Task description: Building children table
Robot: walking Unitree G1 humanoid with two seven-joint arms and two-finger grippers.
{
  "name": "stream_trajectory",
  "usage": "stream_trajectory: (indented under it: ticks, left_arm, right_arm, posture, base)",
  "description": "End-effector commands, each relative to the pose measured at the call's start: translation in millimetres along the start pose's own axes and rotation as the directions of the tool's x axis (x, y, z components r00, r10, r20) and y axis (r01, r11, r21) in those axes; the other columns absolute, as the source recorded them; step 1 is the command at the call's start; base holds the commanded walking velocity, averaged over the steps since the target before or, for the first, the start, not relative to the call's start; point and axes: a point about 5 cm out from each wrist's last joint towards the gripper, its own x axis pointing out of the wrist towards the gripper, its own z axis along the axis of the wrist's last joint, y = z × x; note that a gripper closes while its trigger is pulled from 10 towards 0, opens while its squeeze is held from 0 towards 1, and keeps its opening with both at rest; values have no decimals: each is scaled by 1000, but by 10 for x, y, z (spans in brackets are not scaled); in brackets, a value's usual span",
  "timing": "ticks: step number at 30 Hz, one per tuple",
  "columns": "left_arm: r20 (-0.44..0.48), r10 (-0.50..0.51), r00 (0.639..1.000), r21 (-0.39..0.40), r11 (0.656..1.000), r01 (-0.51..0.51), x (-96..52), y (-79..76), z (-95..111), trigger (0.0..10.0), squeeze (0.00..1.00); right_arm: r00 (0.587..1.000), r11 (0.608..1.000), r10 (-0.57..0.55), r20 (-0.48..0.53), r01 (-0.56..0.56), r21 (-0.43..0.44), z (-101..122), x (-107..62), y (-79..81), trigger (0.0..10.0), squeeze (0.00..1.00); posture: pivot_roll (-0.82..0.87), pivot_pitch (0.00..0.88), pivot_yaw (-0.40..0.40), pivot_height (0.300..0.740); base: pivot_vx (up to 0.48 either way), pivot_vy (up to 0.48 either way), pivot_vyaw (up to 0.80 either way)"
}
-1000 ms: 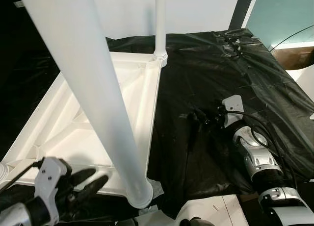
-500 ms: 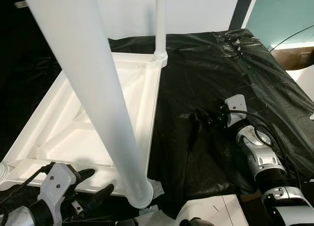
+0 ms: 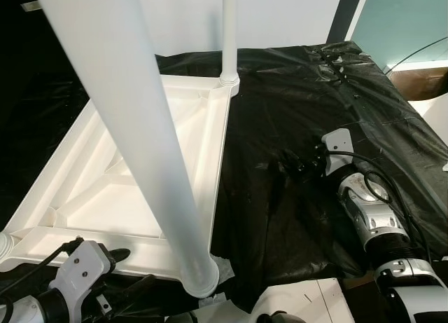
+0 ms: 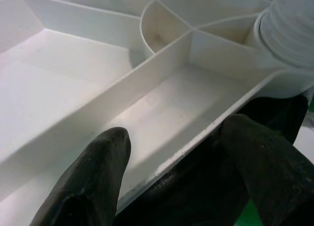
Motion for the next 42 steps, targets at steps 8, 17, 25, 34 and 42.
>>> stream_trajectory:
  ticks: [8, 17, 25, 34, 42]
  left_arm:
    - [-169, -76, 983, 77, 993, 90, 259, 25, -216, 10000, 0]
    - [-170, 6, 985, 37, 999, 0, 403, 155, -214, 3961, 0]
    - [-96, 75, 993, 12, 997, -74, 516, 196, -106, 0, 0]
    - [-46, 118, 992, 15, 993, -117, 734, 154, -13, 10000, 0]
    - [75, 165, 983, -54, 985, -161, 997, 142, 162, 10000, 1000]
  right_arm:
    - [1000, 1000, 5, -7, -5, 2, -11, 11, 8, 10000, 0]
    - [1000, 1000, -2, -3, 2, 0, -8, -20, -4, 10000, 0]
    - [1000, 1000, -18, -6, 18, 23, -45, -69, 4, 10000, 0]
    - [1000, 998, -19, -3, 19, 52, -78, -90, 95, 10000, 0]
    - [1000, 996, -24, 1, 23, 84, -135, -180, 214, 10000, 0]
  posture:
    - [153, 100, -4, 740]
    - [131, 98, 12, 740]
    - [132, 92, 14, 740]
    - [129, 83, 13, 740]
    - [117, 80, 14, 740]
  base:
    - [0, 0, 0]
    - [0, 0, 0]
    - [0, 0, 0]
    - [0, 0, 0]
    - [0, 0, 0]
